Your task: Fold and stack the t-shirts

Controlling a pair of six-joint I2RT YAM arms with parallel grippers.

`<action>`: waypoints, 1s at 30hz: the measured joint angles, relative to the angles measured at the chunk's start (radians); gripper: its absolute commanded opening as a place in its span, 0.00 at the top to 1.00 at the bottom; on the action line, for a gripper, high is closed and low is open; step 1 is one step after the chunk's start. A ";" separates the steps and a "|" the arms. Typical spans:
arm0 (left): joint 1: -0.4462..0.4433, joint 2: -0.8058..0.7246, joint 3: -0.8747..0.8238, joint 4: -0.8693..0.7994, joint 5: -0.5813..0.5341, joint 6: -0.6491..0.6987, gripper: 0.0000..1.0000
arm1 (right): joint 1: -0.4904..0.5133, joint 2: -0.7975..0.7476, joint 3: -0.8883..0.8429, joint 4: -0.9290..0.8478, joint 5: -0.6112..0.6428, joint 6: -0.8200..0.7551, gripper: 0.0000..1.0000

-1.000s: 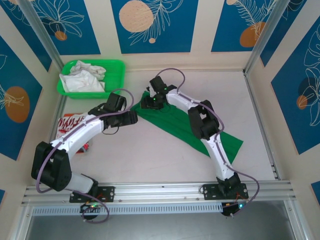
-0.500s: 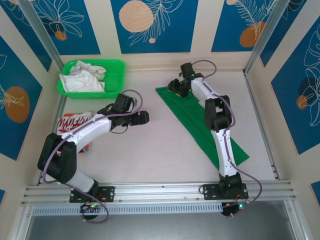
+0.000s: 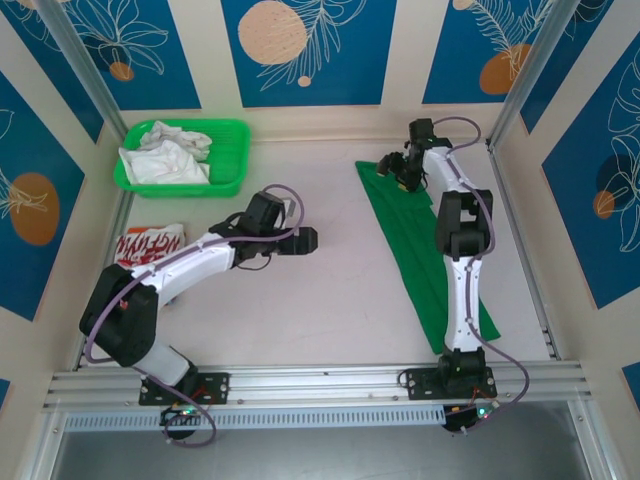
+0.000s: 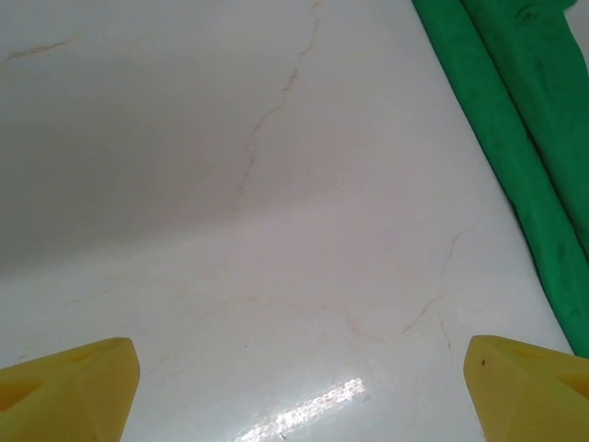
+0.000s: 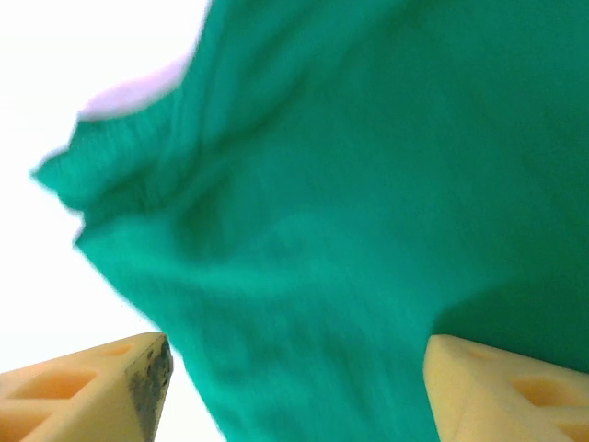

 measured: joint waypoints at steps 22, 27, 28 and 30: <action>-0.011 -0.013 -0.013 0.063 -0.034 0.047 0.09 | -0.021 -0.689 -1.044 0.126 0.337 0.043 0.38; -0.011 -0.011 -0.014 0.063 -0.035 0.047 0.09 | 0.037 -0.631 -1.014 0.112 0.339 0.060 0.38; -0.011 -0.011 -0.014 0.063 -0.035 0.047 0.09 | 0.059 -0.619 -0.999 0.110 0.337 0.068 0.38; -0.011 -0.011 -0.014 0.063 -0.038 0.047 0.09 | 0.111 -0.586 -0.961 0.099 0.340 0.084 0.38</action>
